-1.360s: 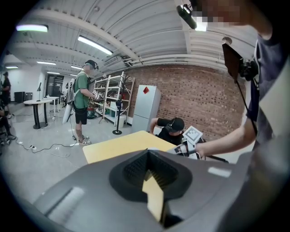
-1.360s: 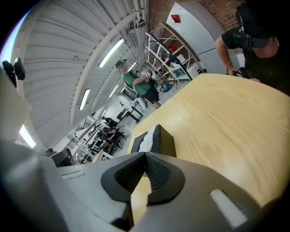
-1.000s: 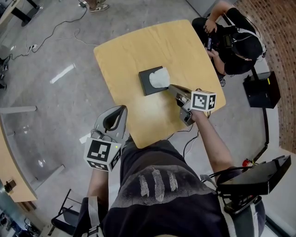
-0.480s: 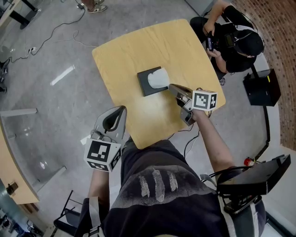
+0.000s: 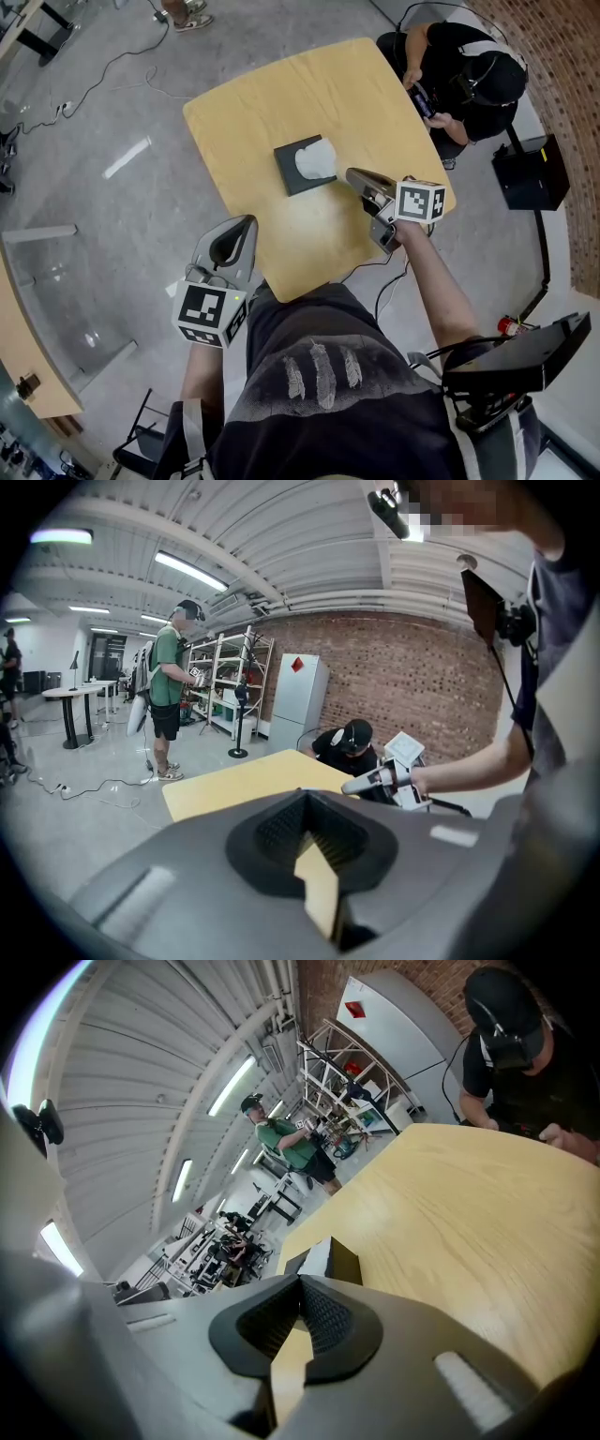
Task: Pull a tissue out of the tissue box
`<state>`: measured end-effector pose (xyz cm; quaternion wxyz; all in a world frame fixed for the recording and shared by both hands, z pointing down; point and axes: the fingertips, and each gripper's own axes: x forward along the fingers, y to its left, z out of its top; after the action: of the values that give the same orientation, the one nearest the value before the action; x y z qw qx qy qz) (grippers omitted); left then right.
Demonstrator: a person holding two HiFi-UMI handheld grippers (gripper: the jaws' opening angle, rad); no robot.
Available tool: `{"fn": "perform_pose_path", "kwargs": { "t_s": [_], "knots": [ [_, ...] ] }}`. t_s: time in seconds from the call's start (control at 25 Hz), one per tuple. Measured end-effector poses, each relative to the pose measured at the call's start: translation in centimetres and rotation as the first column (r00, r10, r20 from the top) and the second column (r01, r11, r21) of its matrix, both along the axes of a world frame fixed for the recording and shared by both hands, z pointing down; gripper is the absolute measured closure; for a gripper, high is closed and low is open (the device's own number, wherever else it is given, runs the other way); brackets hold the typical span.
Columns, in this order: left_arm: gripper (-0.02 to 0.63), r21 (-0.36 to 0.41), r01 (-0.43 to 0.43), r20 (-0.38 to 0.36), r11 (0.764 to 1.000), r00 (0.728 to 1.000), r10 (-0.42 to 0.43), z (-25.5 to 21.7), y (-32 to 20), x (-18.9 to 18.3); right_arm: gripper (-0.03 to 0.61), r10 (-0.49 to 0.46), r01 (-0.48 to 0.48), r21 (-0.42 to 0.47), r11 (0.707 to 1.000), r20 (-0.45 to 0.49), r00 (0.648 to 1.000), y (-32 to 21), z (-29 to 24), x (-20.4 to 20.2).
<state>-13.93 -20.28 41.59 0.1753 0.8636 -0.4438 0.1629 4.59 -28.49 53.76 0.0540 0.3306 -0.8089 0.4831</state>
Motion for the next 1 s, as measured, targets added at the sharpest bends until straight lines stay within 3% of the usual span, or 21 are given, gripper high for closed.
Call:
{"fn": "perform_pose_path", "kwargs": {
  "t_s": [0.04, 0.16, 0.28, 0.4, 0.68, 1.0],
  "knots": [
    [0.614, 0.000, -0.002, 0.001, 1.000, 1.000, 0.002, 0.0, 0.0, 0.2, 0.574, -0.007, 0.007, -0.012, 1.000, 0.004, 1.000, 0.0, 0.2, 0.0],
    [0.614, -0.005, -0.003, 0.001, 1.000, 1.000, 0.003, -0.1, 0.2, 0.5, 0.475, -0.019, 0.019, -0.029, 0.999, 0.002, 1.000, -0.5, 1.2, 0.0],
    [0.614, -0.009, 0.001, 0.008, 1.000, 1.000, -0.001, 0.0, 0.4, 0.3, 0.440, -0.035, 0.035, -0.008, 0.999, -0.025, 0.999, -2.3, 2.0, -0.3],
    [0.614, -0.017, 0.012, 0.017, 1.000, 1.000, -0.012, 0.2, 0.4, -0.2, 0.439, -0.097, 0.097, -0.002, 0.995, -0.020, 0.995, -4.0, 2.8, -1.0],
    [0.614, -0.035, 0.040, 0.049, 0.999, 0.998, -0.038, 0.6, 0.5, -1.5, 0.417, -0.225, 0.243, -0.092, 0.966, 0.170, 0.959, -6.2, 3.3, -2.0],
    [0.614, -0.031, 0.037, 0.067, 0.999, 0.997, -0.035, 0.9, -0.1, -1.9, 0.500, -0.280, 0.299, -0.122, 0.947, 0.147, 0.949, -5.1, 4.1, -3.1]
  ]
}}
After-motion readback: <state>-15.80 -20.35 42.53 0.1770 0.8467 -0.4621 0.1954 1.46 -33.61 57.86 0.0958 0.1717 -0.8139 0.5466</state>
